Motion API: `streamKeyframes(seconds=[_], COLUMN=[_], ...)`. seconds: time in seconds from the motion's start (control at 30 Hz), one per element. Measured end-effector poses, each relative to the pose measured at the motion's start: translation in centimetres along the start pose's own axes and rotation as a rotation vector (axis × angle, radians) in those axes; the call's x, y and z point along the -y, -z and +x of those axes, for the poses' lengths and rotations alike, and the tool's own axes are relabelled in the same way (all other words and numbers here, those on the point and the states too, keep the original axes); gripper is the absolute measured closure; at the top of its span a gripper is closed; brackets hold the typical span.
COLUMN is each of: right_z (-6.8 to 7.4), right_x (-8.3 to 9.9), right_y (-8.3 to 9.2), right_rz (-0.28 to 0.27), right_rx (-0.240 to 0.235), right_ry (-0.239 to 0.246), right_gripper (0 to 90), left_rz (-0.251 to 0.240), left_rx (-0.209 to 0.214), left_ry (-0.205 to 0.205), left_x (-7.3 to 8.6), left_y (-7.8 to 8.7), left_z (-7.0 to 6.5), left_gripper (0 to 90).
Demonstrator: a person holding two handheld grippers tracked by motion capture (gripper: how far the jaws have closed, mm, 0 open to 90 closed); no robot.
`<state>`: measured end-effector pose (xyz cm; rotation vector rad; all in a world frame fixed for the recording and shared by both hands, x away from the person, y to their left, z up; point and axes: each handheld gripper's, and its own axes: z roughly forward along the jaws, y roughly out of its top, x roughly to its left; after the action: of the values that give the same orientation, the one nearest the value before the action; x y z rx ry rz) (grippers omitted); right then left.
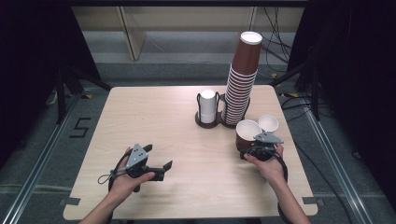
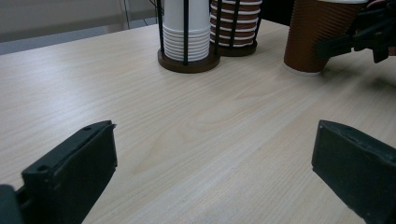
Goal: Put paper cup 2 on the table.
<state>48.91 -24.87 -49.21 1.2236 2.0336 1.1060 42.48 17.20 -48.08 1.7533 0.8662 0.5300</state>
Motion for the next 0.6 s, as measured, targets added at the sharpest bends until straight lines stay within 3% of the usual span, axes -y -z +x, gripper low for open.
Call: streamKeyframes(seconds=[0.03, 0.07, 0.6], right_z=[0.2, 0.0, 0.4], right_x=[0.1, 0.1, 1.1], right_y=[0.1, 0.2, 3.1], right_rz=[0.008, 0.008, 0.005], right_rx=[0.020, 0.007, 0.008], right_ry=[-0.010, 0.011, 0.007], right_gripper=[12.3, 11.8, 10.4], left_rz=[0.001, 0.000, -0.003], left_rx=[0.000, 0.000, -0.006], left_ry=[0.001, 0.001, -0.002], left_x=[0.0, 0.0, 0.1], left_y=[0.0, 0.0, -0.1], left_z=[0.0, 0.0, 0.1], left_gripper=[0.0, 0.0, 0.0])
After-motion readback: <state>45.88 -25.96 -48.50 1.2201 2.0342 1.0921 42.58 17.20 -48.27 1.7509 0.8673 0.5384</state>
